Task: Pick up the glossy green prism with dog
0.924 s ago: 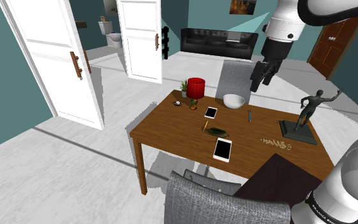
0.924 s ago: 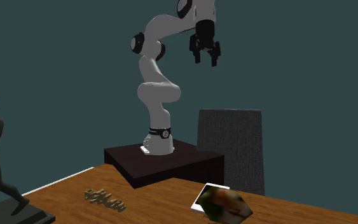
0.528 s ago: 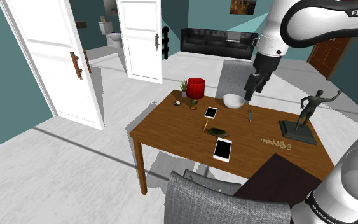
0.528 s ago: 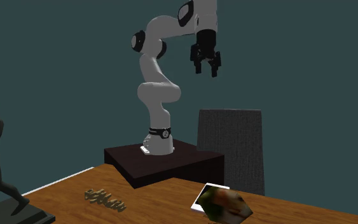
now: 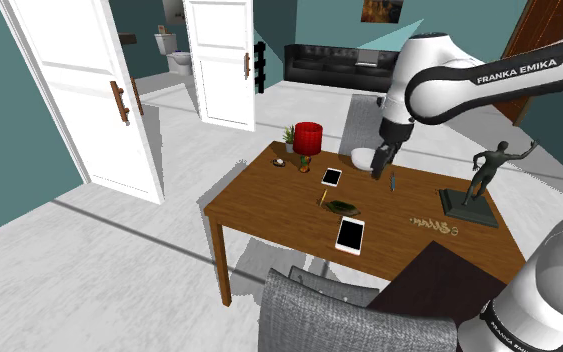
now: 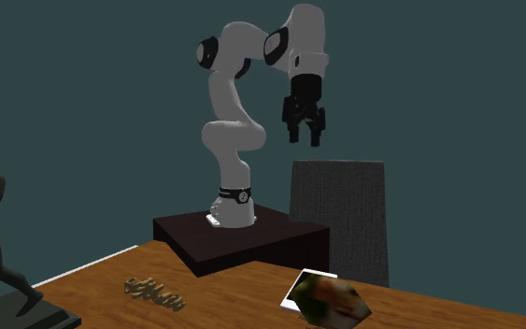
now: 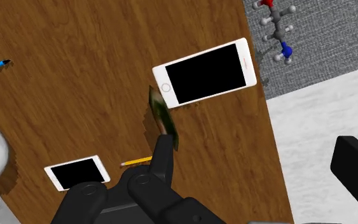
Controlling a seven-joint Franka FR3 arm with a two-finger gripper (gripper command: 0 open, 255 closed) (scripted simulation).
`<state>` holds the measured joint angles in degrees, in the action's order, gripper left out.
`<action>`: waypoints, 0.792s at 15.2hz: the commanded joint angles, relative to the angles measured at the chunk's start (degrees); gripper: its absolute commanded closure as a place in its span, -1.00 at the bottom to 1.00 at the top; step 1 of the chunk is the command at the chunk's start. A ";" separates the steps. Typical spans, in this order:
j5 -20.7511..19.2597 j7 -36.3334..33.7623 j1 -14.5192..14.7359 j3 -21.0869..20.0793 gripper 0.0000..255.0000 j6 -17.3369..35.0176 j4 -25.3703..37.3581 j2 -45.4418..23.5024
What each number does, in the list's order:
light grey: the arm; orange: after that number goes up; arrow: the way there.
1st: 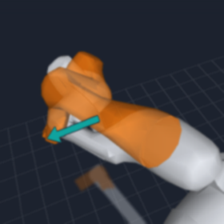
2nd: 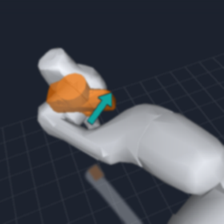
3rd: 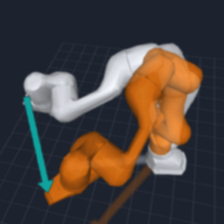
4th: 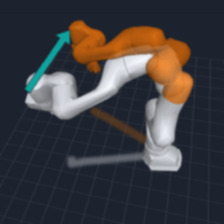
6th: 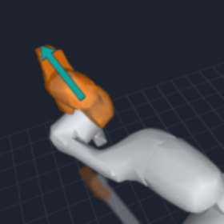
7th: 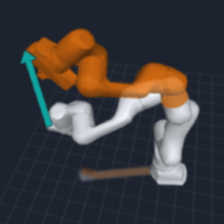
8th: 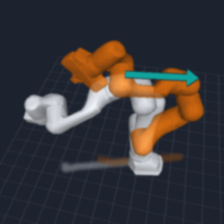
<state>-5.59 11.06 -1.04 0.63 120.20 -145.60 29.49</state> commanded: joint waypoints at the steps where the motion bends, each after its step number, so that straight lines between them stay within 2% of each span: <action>1: -1.30 1.67 -0.32 0.62 -1.00 4.21 -0.40 -3.61; 6: -4.70 5.00 -1.34 1.94 -1.00 14.31 -0.44 -13.46; 12: -9.42 7.75 -2.80 3.18 -1.00 25.17 2.56 -26.90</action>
<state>-14.16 18.38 -3.61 3.62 143.62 -143.87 5.01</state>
